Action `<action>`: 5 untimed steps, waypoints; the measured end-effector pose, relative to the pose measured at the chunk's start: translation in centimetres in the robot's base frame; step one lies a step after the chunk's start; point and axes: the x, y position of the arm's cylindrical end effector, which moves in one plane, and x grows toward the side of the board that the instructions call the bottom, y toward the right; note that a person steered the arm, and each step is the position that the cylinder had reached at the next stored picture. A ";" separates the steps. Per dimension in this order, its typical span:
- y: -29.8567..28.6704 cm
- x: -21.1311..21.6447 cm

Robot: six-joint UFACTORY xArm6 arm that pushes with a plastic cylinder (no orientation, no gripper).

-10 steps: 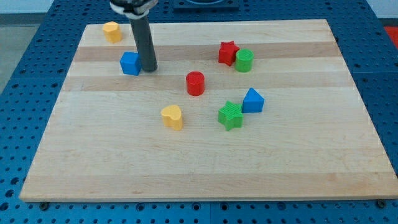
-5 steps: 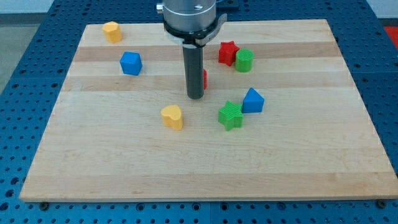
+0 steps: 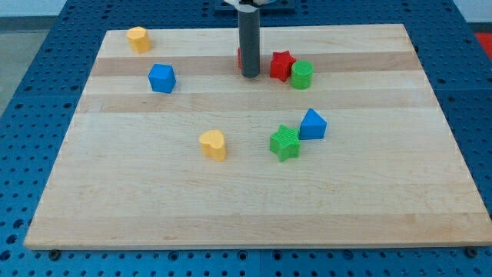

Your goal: Place the red circle at the top center of the board

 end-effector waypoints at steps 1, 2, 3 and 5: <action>0.0 -1.7; 0.0 -3.4; 0.0 -4.4; -0.7 -3.8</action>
